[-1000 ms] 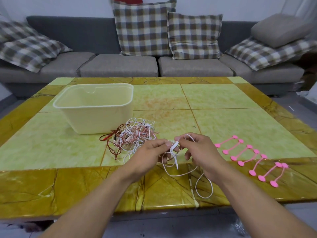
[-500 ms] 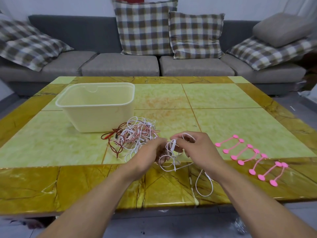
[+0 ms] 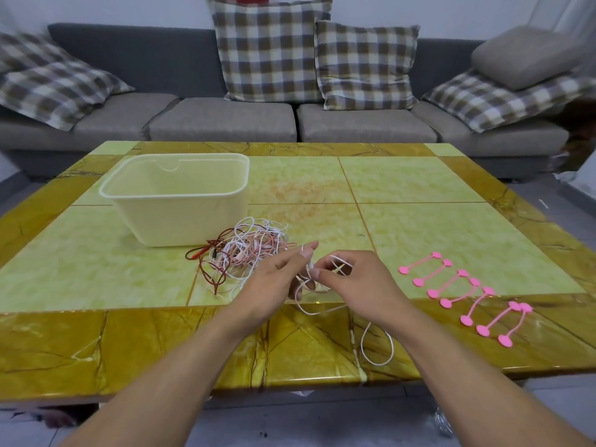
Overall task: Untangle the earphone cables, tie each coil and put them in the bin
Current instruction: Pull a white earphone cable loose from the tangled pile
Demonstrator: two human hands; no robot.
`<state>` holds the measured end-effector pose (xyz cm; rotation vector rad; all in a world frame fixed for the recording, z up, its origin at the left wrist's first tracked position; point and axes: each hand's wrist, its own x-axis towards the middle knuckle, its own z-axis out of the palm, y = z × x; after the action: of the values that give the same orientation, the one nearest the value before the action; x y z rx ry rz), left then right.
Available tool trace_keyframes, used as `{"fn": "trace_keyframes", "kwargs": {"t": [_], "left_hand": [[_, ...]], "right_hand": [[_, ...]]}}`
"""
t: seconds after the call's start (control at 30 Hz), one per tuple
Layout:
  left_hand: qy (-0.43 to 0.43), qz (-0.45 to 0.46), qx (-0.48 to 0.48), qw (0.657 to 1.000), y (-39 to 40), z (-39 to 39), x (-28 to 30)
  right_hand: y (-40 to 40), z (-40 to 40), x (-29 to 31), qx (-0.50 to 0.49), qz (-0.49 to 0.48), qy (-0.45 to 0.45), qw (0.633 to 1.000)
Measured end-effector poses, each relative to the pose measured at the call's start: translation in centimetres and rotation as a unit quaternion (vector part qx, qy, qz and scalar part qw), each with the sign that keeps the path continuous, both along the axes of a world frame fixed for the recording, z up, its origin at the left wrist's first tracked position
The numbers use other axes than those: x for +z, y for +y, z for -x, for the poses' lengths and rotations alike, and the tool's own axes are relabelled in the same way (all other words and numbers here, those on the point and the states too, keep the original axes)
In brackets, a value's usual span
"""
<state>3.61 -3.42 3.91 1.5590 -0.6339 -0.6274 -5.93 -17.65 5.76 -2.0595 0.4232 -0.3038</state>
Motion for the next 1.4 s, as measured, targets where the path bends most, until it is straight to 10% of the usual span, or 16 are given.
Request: {"fn": "trace_keyframes", "kwargs": {"t": [0.3, 0.73, 1.4], "left_hand": [[0.006, 0.056, 0.109, 0.992, 0.2, -0.7, 0.6], [-0.057, 0.023, 0.072, 0.996, 0.3, -0.1, 0.0], [-0.094, 0.048, 0.211, 0.972, 0.1, -0.7, -0.2]], "right_hand": [[-0.1, 0.0, 0.3, -0.025, -0.116, -0.075, 0.99], [0.1, -0.1, -0.5, 0.015, -0.023, -0.018, 0.999], [-0.4, -0.2, 1.0, -0.123, -0.363, -0.022, 0.923]]}}
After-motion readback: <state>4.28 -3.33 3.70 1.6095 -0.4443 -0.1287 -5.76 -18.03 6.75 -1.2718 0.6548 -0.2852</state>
